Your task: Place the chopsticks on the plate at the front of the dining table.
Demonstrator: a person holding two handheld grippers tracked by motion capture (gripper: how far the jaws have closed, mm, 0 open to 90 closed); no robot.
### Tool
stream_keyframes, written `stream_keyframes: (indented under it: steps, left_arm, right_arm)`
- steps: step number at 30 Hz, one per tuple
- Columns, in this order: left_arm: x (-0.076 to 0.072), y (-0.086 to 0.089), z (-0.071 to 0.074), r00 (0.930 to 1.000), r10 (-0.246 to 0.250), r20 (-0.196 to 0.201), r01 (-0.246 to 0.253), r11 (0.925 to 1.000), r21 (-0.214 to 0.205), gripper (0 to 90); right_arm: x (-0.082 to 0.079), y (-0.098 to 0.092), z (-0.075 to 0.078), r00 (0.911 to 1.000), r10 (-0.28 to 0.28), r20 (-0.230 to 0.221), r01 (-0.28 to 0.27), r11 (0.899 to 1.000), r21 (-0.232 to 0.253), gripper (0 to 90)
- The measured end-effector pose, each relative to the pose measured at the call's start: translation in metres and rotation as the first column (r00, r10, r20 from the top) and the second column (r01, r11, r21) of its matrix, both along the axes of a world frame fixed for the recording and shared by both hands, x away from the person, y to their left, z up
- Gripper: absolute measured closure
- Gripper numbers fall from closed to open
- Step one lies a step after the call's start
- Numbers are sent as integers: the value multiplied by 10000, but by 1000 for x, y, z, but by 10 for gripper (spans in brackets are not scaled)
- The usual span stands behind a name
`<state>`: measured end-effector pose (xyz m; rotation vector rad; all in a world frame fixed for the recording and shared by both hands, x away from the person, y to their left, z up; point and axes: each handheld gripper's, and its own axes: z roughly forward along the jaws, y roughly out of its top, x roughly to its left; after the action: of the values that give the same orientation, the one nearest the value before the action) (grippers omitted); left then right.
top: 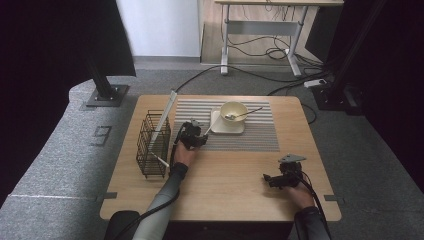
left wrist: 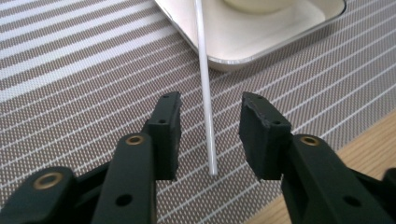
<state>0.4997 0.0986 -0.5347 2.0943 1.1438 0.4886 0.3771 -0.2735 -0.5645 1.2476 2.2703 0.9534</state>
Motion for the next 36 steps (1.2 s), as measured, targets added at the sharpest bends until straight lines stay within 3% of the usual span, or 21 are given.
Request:
stream_keyframes:
  steps: [6,8,10,26,36]
  left_arm:
    - [-1,1,-8,9998,84,-193,-81,9998,171,698]
    - [-1,0,-9,9997,48,-241,-45,9999,130,771]
    - [-2,-2,-9,9996,-11,-287,13,10000,64,788]
    - [0,-31,-10,9967,-738,-343,735,9973,-82,744]
    - [1,-46,-9,9952,-926,-329,922,9956,-136,702]
  right_arm:
    - [0,0,0,10000,-7,-1,7,10000,-1,0]
    - [0,0,0,10000,-7,1,7,10000,-1,0]
    - [0,0,0,10000,-9,-3,9,10000,0,0]
    - [0,0,0,10000,-5,-4,5,10000,1,0]
    - [0,0,0,10000,-3,-1,3,10000,0,0]
